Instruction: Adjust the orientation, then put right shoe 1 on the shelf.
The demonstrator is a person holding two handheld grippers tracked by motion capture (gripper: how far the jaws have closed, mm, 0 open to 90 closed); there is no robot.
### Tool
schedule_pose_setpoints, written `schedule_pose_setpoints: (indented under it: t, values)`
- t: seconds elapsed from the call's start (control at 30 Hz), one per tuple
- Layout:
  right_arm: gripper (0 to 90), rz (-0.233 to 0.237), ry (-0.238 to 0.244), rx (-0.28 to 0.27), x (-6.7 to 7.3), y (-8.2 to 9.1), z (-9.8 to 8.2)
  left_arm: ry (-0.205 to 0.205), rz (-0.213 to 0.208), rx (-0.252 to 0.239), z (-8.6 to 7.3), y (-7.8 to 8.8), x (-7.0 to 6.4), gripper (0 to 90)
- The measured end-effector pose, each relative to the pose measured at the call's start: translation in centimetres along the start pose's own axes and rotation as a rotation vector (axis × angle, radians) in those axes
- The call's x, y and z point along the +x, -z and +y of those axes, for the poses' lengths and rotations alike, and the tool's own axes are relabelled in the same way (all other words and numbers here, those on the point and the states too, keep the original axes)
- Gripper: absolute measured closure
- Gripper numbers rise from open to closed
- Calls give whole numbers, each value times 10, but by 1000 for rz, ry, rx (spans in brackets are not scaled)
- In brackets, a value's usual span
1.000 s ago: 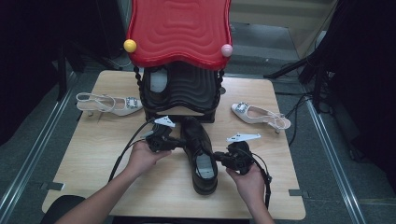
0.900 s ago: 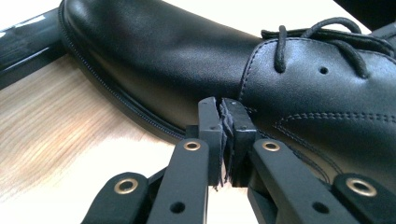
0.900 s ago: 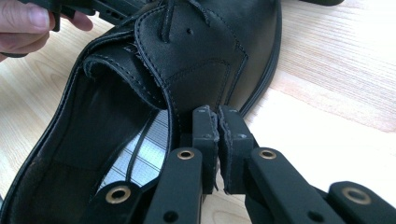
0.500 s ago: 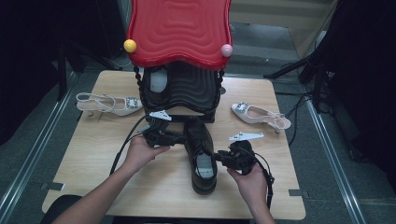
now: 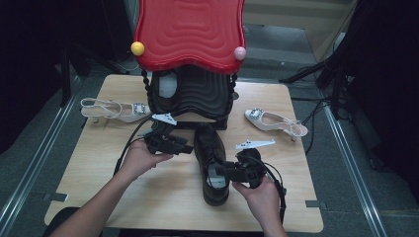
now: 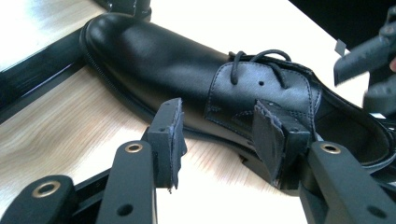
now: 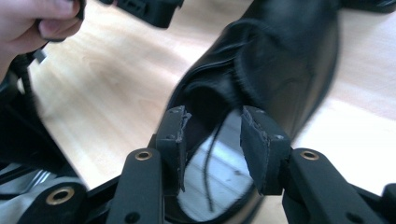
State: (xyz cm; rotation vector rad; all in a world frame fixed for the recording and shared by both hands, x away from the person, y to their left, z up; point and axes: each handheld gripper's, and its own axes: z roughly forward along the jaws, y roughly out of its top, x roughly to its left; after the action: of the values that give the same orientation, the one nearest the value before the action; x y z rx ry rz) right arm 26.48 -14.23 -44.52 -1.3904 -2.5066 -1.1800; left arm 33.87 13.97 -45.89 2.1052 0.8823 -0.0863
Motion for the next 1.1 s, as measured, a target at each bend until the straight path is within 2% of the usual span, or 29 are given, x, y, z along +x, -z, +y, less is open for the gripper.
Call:
schedule_pose_setpoints:
  t: [0.13, 0.27, 0.3, 0.33, 0.53, 0.6, 0.97, 1.1]
  values:
    - [621, 9, 0, 35, 6, -8, 0, -2, -12, -17, 1, 6, -1, 592]
    - [588, 10, 18, 64, 9, -19, 1, -41, -1, -1, 5, 10, -4, 717]
    - [588, 10, 18, 64, 9, -19, 1, -47, -3, -2, 7, 12, -4, 717]
    - [577, 9, 20, 74, 12, -24, 2, -46, 0, -9, 9, 14, -5, 756]
    - [558, 5, 22, 98, 17, -35, 5, -41, -12, -59, 19, 31, -3, 827]
    - [558, -5, 22, 110, 19, -39, 6, -40, -18, -65, 21, 35, -3, 842]
    - [576, -46, 27, 147, 20, -60, 15, -42, 5, -93, 42, 52, -2, 842]
    - [592, -71, 23, 182, 24, -71, 16, -39, 9, -102, 50, 56, -1, 845]
